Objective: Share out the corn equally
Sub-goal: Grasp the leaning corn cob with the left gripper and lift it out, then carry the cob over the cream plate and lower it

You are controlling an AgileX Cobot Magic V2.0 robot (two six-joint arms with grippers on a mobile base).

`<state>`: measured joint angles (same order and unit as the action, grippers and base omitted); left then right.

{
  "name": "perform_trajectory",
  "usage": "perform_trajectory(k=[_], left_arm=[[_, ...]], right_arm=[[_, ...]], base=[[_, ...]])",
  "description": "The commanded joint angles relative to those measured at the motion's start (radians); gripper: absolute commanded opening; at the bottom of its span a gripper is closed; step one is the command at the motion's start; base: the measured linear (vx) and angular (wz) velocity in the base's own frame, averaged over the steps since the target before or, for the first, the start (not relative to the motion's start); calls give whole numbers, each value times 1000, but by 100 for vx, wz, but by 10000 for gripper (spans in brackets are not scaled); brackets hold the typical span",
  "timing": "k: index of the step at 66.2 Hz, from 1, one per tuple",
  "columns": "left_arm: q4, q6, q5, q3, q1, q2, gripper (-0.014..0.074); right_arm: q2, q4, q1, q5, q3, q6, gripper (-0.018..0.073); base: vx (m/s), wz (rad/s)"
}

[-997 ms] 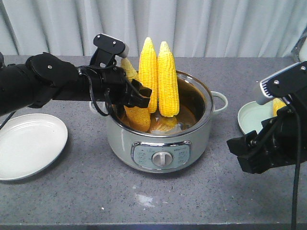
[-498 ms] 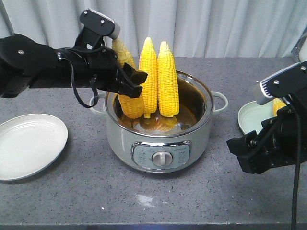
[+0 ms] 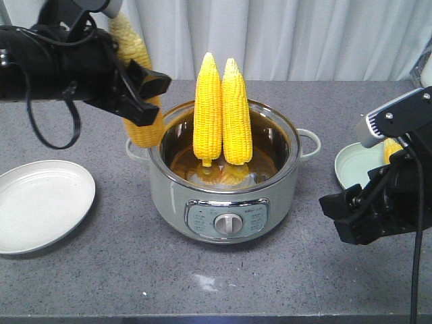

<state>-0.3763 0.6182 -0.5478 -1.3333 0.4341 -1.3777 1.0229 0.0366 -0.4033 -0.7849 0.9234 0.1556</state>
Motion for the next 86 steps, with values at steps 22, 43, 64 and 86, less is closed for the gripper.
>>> perform_trajectory(k=[22, 43, 64, 86], left_arm=[[579, -557, -172, -32, -50, 41, 245], [581, -582, -355, -72, -215, 22, 245], [594, -585, -662, -289, -267, -151, 245], [601, -586, -705, -311, -267, -289, 245]], right_arm=[[-16, -2, -1, 46, 25, 6, 559], [-16, -2, -1, 46, 25, 6, 559], [-16, -2, -1, 44, 25, 6, 559], [-16, -2, -1, 43, 25, 6, 559]], base=[[0, 0], [0, 0], [0, 0], [0, 0]])
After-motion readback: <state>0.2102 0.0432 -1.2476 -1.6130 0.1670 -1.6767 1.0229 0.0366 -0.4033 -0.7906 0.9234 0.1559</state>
